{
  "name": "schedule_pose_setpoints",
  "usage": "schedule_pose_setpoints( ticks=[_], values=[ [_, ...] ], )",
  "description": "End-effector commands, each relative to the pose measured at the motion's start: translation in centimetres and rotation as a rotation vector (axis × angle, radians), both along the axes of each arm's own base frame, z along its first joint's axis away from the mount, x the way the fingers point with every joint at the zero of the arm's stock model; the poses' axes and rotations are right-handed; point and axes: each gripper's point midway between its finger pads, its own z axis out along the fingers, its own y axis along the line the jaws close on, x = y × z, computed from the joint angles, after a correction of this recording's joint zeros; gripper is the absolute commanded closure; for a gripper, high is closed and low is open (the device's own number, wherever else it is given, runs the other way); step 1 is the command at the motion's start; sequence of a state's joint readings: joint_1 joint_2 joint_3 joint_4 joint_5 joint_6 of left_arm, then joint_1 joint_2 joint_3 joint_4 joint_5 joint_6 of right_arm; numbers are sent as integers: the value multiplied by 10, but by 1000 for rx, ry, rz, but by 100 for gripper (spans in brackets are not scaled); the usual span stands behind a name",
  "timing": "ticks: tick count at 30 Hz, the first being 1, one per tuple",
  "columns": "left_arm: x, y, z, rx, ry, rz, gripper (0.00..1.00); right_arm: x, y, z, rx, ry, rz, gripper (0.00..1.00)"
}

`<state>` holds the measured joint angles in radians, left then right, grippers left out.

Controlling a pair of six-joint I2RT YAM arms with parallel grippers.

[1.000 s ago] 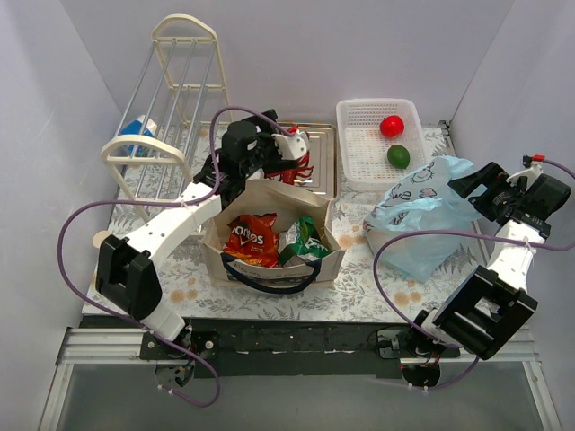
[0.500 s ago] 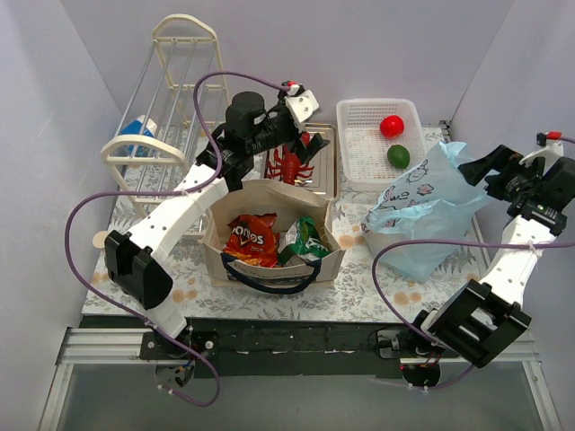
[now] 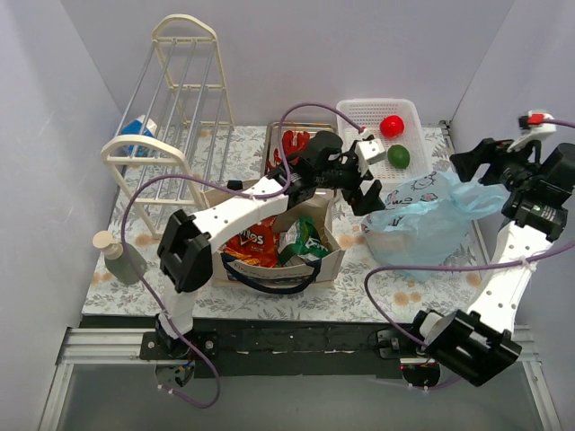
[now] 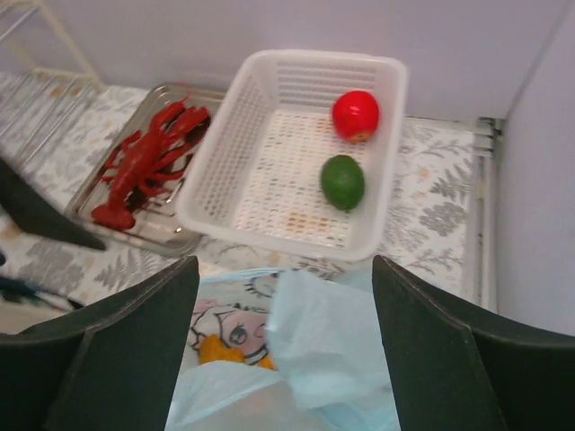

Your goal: Untie the knot of the grocery bags and take out the mixed food

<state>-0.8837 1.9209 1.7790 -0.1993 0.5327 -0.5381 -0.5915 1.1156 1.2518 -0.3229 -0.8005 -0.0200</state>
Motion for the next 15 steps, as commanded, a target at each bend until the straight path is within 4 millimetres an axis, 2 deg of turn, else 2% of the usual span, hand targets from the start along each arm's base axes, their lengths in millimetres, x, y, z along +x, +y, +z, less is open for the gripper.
schedule_pose_setpoints(
  ticks=[1,2,4,6,7,8,11,14,15],
  values=[
    [32,-2,33,-91,49,136,2,-15,49,-9,-241,-58,161,20],
    [35,-5,26,-85,72,151,2,-15,52,-22,-267,-40,170,22],
    [45,-7,22,-89,108,206,2,-20,62,-40,-283,13,201,33],
    [44,-12,9,-82,169,200,2,-28,67,-62,-304,71,229,44],
    [41,-15,6,-82,196,178,3,-34,70,-69,-314,86,248,46],
    [39,-17,4,-84,230,166,3,-46,74,-93,-330,146,286,47],
    [25,-23,3,-117,361,73,3,-76,82,-115,-357,204,325,46],
    [9,-27,11,-144,374,-39,3,-105,106,-139,-359,212,436,49],
    [11,-28,13,-151,367,-39,3,-118,120,-146,-358,203,500,54]
  ],
)
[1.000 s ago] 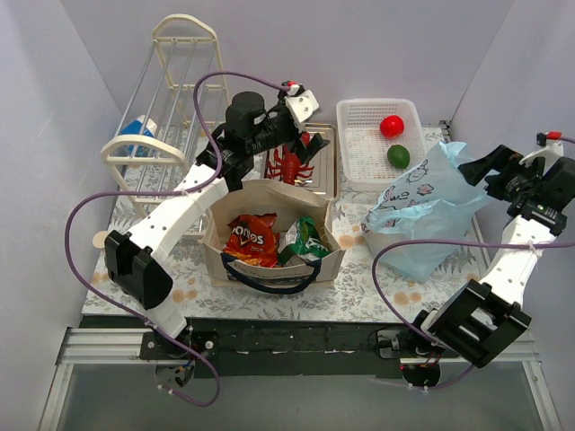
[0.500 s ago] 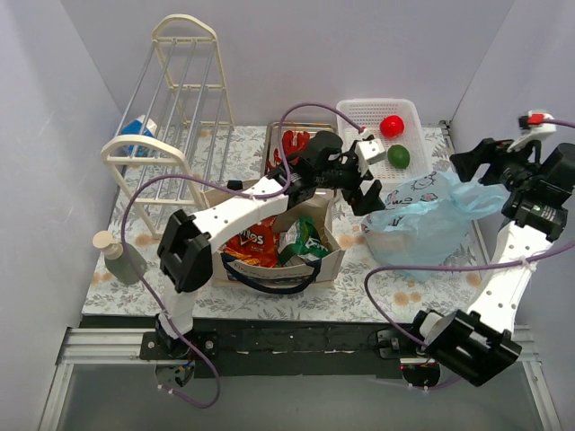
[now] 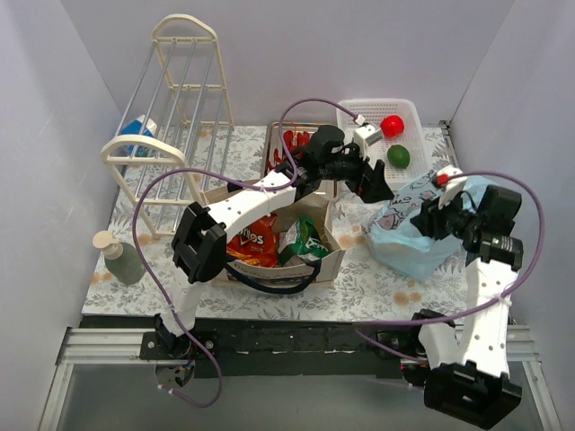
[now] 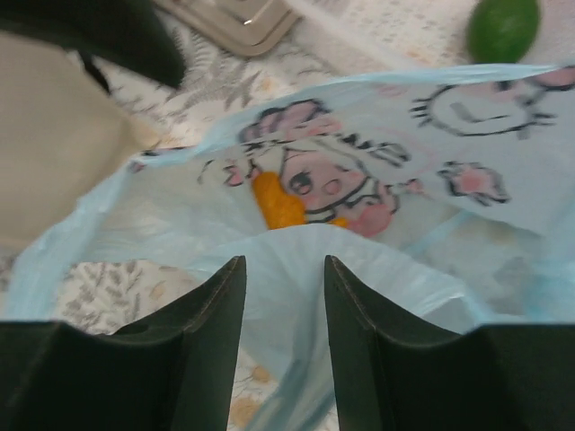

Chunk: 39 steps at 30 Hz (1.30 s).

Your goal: Untie the knot of the grocery bags and take out the mixed food

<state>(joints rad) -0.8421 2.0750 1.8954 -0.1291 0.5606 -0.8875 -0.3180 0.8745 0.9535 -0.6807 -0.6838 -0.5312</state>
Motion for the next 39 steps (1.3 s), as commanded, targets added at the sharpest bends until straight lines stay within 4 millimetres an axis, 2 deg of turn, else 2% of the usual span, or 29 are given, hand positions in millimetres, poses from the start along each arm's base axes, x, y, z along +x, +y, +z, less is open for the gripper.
schedule_pose_setpoints(
  ticks=[1,4,5,8,15,17,19,21,23,25,27,30,31,33,36,37,38,39],
  values=[
    [-15,-8,24,-94,49,-110,3,-51,38,-22,-26,25,198,55],
    [-12,-10,15,-98,33,-94,4,-46,35,-18,-38,-4,153,54],
    [-10,-9,0,-74,63,-70,4,-46,33,-18,-42,-1,150,54],
    [-12,-11,-19,-64,123,-66,4,-46,33,-20,-31,46,152,54],
    [-13,-16,-59,12,88,-42,11,-44,33,-23,-43,47,170,52],
    [-19,-21,-63,20,85,-66,20,-42,34,-21,-30,48,170,52],
    [-24,-28,-60,15,60,-86,25,-38,37,-16,-3,52,167,52],
    [-24,-32,-62,16,70,-81,34,-30,36,-10,-16,48,168,52],
    [-18,-34,-63,19,57,-54,48,-25,35,-6,-34,44,176,51],
    [-16,-35,-71,42,47,-58,69,-17,30,-1,-83,26,192,51],
    [-12,-35,-66,40,22,-45,100,-3,17,2,-151,-5,161,50],
    [-16,-36,-39,-13,2,-98,100,18,1,3,-226,-39,116,55],
    [-16,-37,-21,-44,-11,-108,100,27,-3,5,-241,-57,100,57],
    [-16,-37,-7,-57,-12,-105,100,36,-12,-6,-268,-24,78,60],
    [-10,-38,25,-114,-57,-72,100,26,-14,-21,-334,8,142,64],
    [-9,-38,34,-131,-73,-66,100,14,-13,-32,-350,47,172,64],
    [-8,-38,60,-184,-120,-63,100,2,-14,-42,-418,33,232,64],
    [-6,-38,70,-209,-141,-54,100,-9,-15,-53,-452,53,266,64]
  ],
)
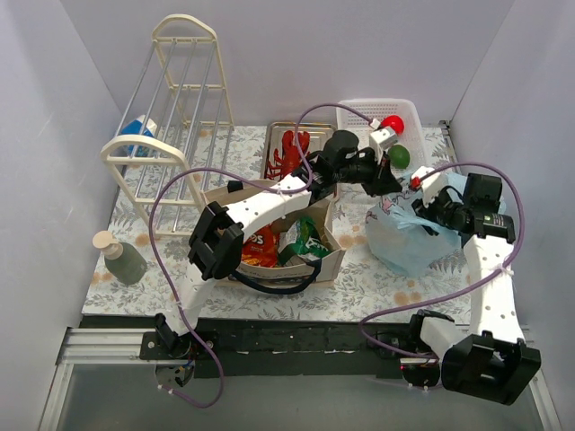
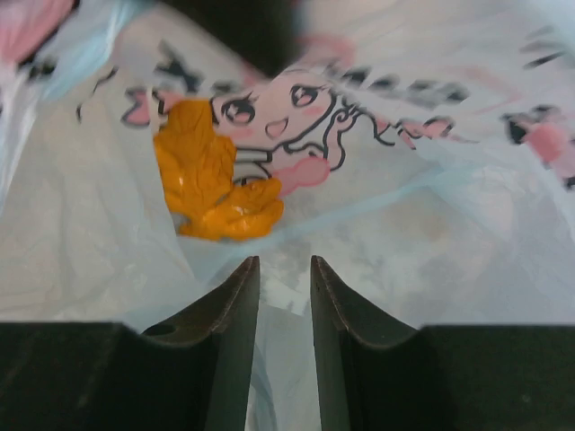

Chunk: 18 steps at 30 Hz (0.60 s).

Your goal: Untie the knot of the grocery bags and take out the mixed food

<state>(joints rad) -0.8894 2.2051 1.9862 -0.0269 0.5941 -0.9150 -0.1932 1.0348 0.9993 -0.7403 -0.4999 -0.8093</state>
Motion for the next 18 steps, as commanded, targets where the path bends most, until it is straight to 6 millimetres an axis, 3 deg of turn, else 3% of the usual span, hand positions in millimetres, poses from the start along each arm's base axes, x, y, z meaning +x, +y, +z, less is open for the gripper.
schedule_pose_setpoints(
  ticks=[1,2,4,5,7,10,16,18],
  values=[
    [3,5,94,-181,-149,20,100,-39,-5,-23,-197,-1,170,64],
    [0,5,103,-204,-185,5,100,-67,-1,-42,-249,35,291,63],
    [-5,5,99,-194,-210,-23,100,-87,3,-53,-281,46,369,63],
    [-4,7,91,-175,-209,-20,100,-104,9,-58,-286,46,437,62],
    [-6,12,64,-118,-217,-19,100,-117,17,-56,-282,28,493,60],
    [-13,27,32,-62,-225,-18,100,-107,21,-34,-227,-8,421,58],
    [-31,49,30,-68,-264,-28,100,-73,34,42,-68,-73,313,59],
    [-34,51,30,-73,-269,-34,100,-65,35,44,-40,-70,303,59]
  ],
)
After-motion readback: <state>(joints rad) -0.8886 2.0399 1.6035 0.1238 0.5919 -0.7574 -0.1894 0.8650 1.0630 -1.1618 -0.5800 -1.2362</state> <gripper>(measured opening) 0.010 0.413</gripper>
